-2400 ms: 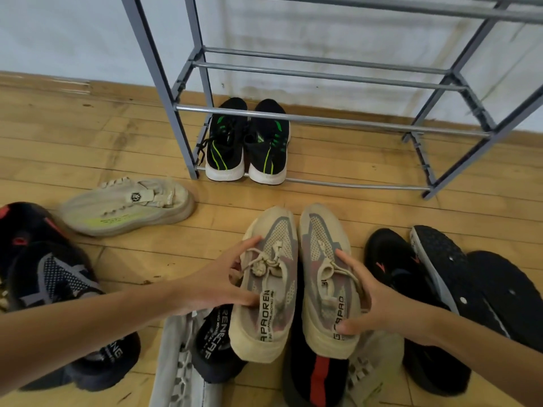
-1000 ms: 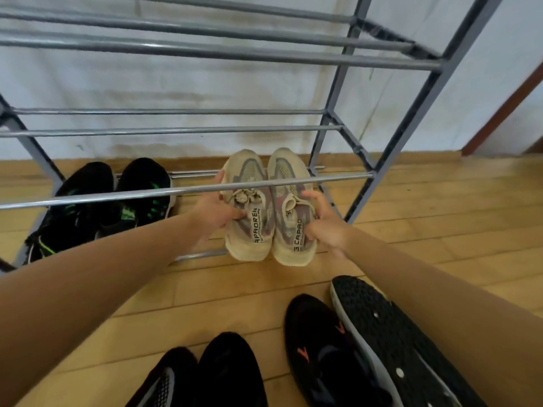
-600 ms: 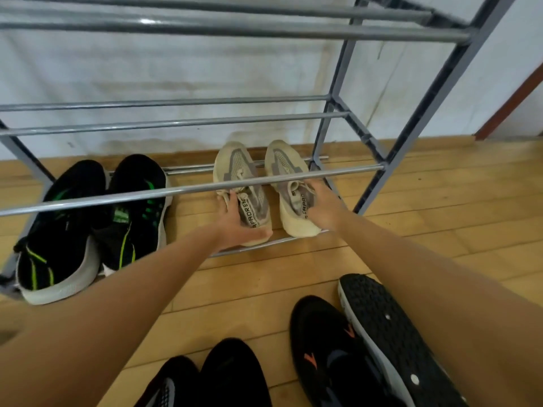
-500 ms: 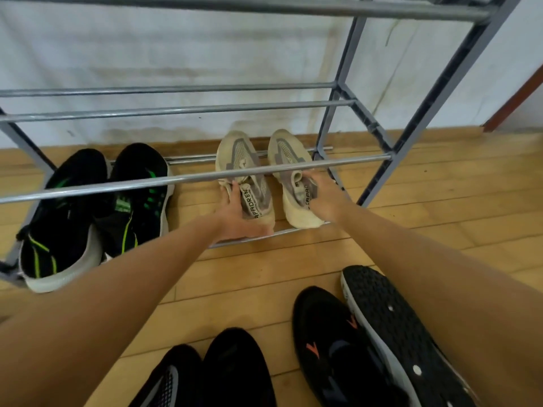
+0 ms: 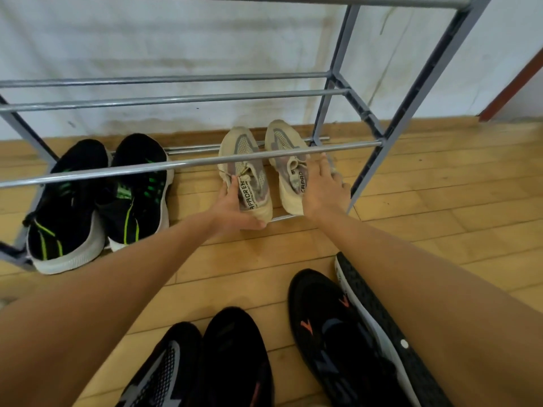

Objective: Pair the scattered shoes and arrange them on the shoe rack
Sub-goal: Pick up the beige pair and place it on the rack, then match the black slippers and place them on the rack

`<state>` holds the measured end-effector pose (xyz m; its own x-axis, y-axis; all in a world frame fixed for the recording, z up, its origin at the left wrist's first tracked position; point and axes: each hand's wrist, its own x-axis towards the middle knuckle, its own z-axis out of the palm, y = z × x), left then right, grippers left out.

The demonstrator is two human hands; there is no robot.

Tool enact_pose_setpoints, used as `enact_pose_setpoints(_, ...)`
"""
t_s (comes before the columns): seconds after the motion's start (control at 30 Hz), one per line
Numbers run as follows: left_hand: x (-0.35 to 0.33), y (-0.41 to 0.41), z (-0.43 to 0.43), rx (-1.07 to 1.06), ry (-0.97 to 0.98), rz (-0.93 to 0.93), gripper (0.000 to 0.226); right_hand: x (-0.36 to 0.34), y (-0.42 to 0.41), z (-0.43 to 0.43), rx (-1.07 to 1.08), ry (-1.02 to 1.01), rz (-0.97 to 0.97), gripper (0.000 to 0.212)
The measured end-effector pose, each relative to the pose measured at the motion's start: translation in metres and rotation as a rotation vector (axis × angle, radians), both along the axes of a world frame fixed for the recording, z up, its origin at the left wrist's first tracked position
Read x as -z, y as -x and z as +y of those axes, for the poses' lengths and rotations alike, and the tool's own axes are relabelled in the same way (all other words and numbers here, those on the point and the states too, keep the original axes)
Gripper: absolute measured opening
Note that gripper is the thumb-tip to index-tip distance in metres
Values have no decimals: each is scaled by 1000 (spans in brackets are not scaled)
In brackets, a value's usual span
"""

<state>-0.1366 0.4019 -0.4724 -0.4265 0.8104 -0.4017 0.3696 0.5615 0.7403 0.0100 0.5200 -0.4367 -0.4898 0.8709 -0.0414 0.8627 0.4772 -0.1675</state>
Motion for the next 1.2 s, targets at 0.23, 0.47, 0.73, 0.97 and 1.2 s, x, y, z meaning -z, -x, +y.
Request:
enact_pose_setpoints(0.23,-8,-27,-12,82,25,90,139,5,-21,-5,-136,173,219,53)
enact_pose_setpoints(0.47,-28,-65,-43,156,-40,403,123,-5,-60,-36,-284,288,182,62)
enact_pose_setpoints(0.73,-49,-116,-129,420,-2,471,113,-18,-135,-119,-323,513,59,61)
enact_pose_setpoints(0.97,-81,-148,-192,522,17,431,111,-52,-167,-167,-334,562,46,59)
enact_pose_setpoints(1.2,-85,-153,-243,488,25,378,111,-58,-193,-186,-224,618,67,65)
